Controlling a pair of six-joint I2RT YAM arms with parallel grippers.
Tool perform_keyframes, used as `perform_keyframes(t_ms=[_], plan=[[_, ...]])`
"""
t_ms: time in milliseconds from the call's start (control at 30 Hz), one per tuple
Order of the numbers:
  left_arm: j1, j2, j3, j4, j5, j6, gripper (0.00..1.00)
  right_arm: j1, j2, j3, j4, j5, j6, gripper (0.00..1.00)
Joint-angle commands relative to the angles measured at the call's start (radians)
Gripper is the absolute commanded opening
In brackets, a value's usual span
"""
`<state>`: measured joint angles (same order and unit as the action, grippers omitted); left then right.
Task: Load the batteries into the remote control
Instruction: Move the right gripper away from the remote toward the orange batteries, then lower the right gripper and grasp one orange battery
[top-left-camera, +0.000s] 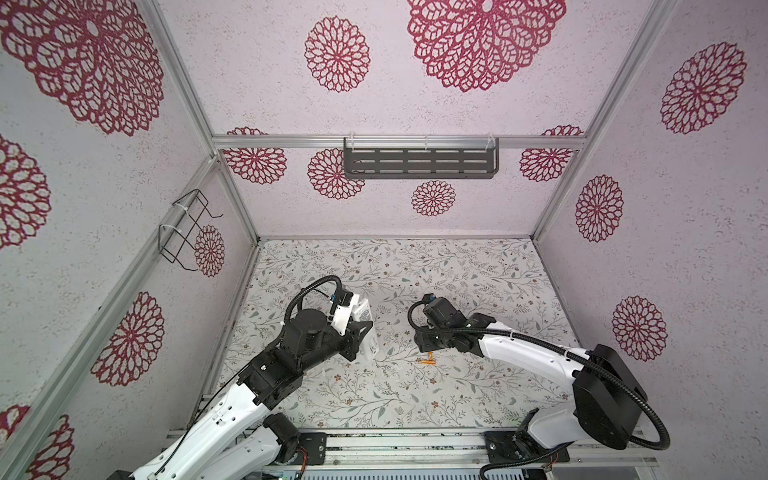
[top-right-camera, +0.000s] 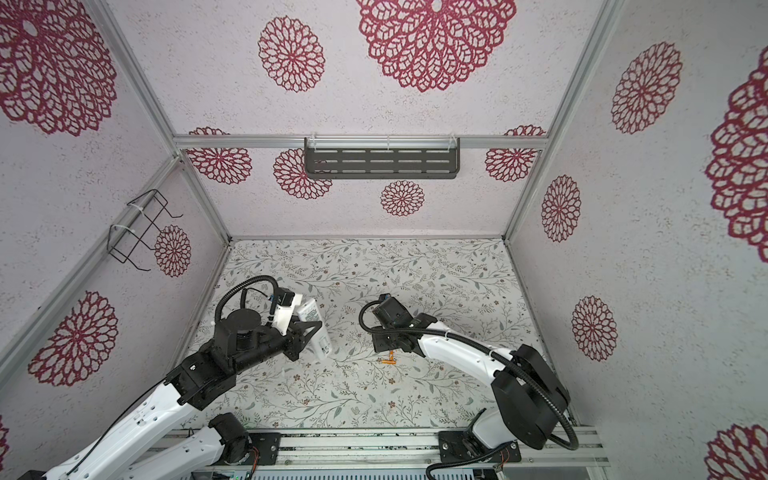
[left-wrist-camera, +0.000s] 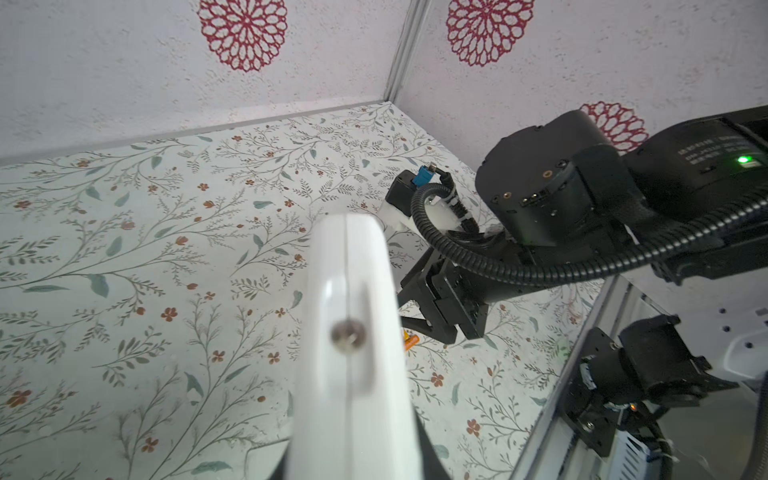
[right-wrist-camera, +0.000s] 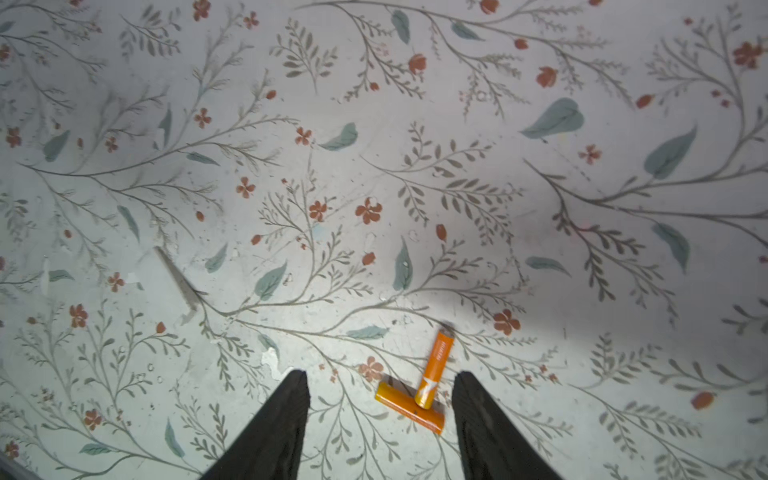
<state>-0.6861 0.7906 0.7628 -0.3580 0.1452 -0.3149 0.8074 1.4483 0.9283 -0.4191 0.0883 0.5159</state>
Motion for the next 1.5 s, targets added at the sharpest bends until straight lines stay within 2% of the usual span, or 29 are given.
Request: perform_keyframes(t_ms=[0,233,433,700,1067,1467], plan=[[0.012,-0.001,-0.025,0.102,0.121,-0.026,0.0,-0.008,-0.031,-0.025,-0.068,0.063,0.005,0.54],[0.016,0.007,-0.064,0.173,0.157,-0.053,0.0,-0.008,-0.038,-0.07,-0.047,0.045,0.015,0.49],[0.016,0.016,-0.08,0.196,0.158,-0.061,0.0,-0.007,-0.09,-0.149,0.067,-0.089,-0.107,0.54],[0.016,0.035,-0.08,0.207,0.163,-0.062,0.0,-0.009,-0.043,-0.141,0.03,-0.134,-0.239,0.58],[0.017,0.027,-0.08,0.194,0.144,-0.058,0.0,-0.008,0.048,-0.098,0.021,-0.165,-0.393,0.52],[0.017,0.02,-0.083,0.19,0.127,-0.055,0.0,-0.009,0.098,-0.083,-0.001,-0.158,-0.444,0.42]])
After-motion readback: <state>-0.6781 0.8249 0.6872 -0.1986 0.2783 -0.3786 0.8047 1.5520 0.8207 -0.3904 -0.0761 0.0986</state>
